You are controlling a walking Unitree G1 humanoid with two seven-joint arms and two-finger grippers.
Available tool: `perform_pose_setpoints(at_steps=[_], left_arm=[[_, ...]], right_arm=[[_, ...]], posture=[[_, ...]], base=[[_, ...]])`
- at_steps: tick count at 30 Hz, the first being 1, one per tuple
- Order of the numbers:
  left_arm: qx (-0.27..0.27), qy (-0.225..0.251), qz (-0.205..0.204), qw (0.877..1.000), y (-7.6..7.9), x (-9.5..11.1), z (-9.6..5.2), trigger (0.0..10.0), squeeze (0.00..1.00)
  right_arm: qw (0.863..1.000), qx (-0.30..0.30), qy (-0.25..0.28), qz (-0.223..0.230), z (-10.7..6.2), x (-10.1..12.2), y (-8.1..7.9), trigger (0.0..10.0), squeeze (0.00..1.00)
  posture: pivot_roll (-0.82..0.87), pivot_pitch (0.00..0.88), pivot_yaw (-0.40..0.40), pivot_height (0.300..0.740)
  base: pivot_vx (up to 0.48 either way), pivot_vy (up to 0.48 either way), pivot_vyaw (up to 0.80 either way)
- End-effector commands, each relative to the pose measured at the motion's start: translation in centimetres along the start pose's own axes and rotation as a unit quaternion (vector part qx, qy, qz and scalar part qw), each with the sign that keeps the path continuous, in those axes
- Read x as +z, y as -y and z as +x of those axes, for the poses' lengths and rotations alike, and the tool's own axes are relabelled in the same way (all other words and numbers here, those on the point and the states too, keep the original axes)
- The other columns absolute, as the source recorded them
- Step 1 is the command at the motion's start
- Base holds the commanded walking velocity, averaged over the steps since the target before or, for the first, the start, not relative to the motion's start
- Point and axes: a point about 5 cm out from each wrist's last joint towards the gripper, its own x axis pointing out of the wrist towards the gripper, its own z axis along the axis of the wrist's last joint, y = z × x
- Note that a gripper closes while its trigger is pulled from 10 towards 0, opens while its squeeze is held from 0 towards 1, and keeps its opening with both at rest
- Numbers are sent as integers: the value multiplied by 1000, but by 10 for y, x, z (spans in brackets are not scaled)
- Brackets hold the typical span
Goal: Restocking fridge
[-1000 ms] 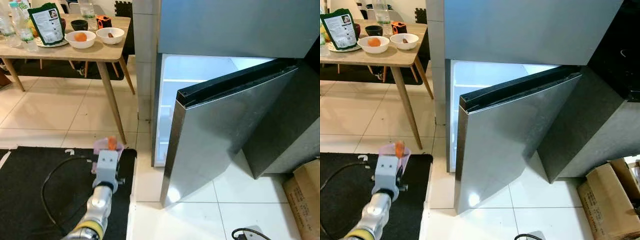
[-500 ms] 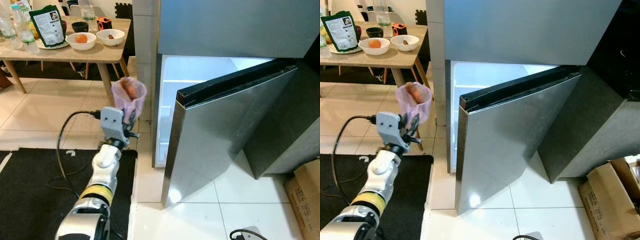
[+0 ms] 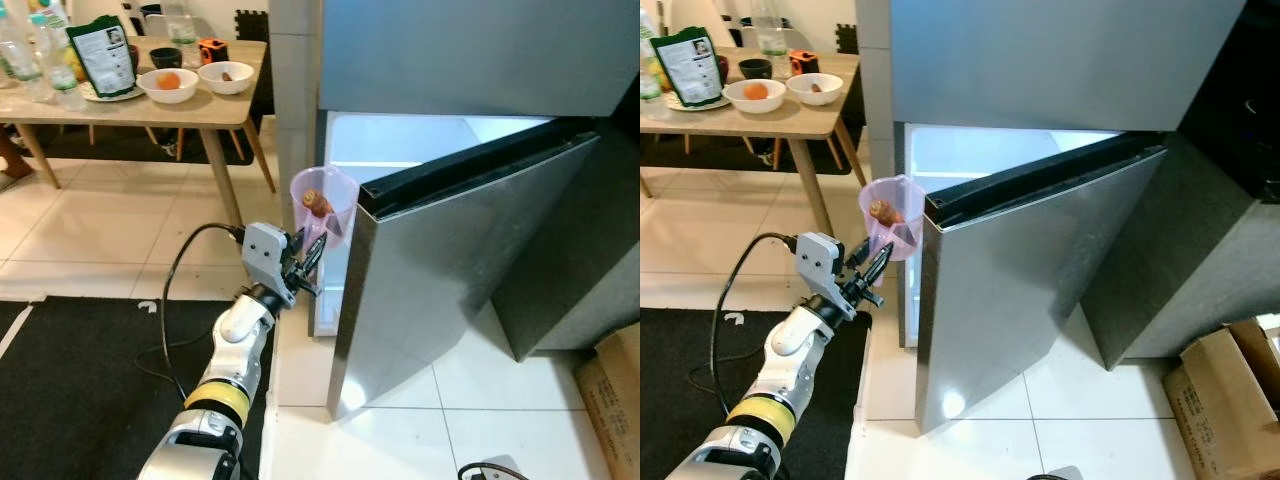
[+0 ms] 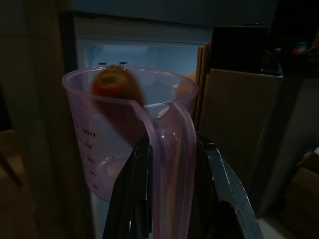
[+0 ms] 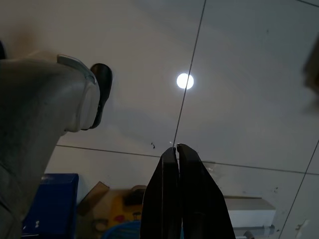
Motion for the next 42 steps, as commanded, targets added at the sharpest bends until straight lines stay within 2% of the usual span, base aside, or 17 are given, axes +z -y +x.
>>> perform_pose_setpoints(at_steps=[1,2,5,8,13,14,21,26,29,31,32,35,38,42], left_arm=[[-45,11,-17,999,17,2,7,10000,0],[-45,11,-17,999,17,2,7,10000,0],[-92,21,-49,994,35,2,9,10000,0],[-117,27,-68,990,43,4,10,10000,0],[-200,45,-124,971,70,11,9,10000,0],[-200,45,-124,971,70,11,9,10000,0],[-271,43,-160,948,93,14,1,10000,0],[-284,38,-172,943,95,17,-3,10000,0],[-273,38,-176,945,90,19,-5,10000,0],[-256,32,-171,951,83,17,-6,10000,0],[-234,22,-164,958,74,14,-6,10000,0],[-224,19,-162,961,69,13,-7,10000,0],[-176,8,-149,973,52,7,-11,10000,0],[-139,1,-143,980,40,3,-14,10000,0]], right_arm=[[1000,-4,-8,1,-1,-6,0,10000,0],[1000,-4,-8,1,-1,-6,0,10000,0],[1000,-3,-7,1,-1,-6,-1,10000,0],[1000,-3,-7,-1,-1,-6,-1,10000,0],[1000,-2,-6,-3,-1,-5,-1,10000,0],[1000,-2,-6,-3,-1,-5,-1,10000,0],[1000,-3,-11,-6,-1,-9,-1,10000,0],[1000,-1,-11,-13,-1,-8,-1,10000,0],[1000,-1,-6,-13,-1,-6,0,10000,0],[1000,1,-3,-12,-1,-5,0,10000,0],[1000,7,-1,-17,0,-4,-2,10000,0],[1000,12,0,-23,0,-3,-4,10000,0],[997,42,25,-57,1,6,-13,10000,0],[993,73,54,-82,2,18,-20,10000,0]], posture=[[-44,58,-44,740],[-44,58,-44,740],[-44,62,-45,740],[-44,61,-46,740],[-43,63,-47,740],[-43,63,-47,740],[-42,69,-50,740],[-47,65,-52,740],[-51,71,-51,740],[-52,73,-51,740],[-50,77,-52,740],[-50,78,-53,740],[-55,73,-50,740],[-56,71,-50,740]], base=[[0,0,0],[0,0,0],[0,0,0],[0,0,0],[0,0,0],[0,0,0],[0,0,0],[0,0,0],[0,0,0],[0,0,0],[0,0,0],[0,0,0],[0,0,0],[0,0,0]])
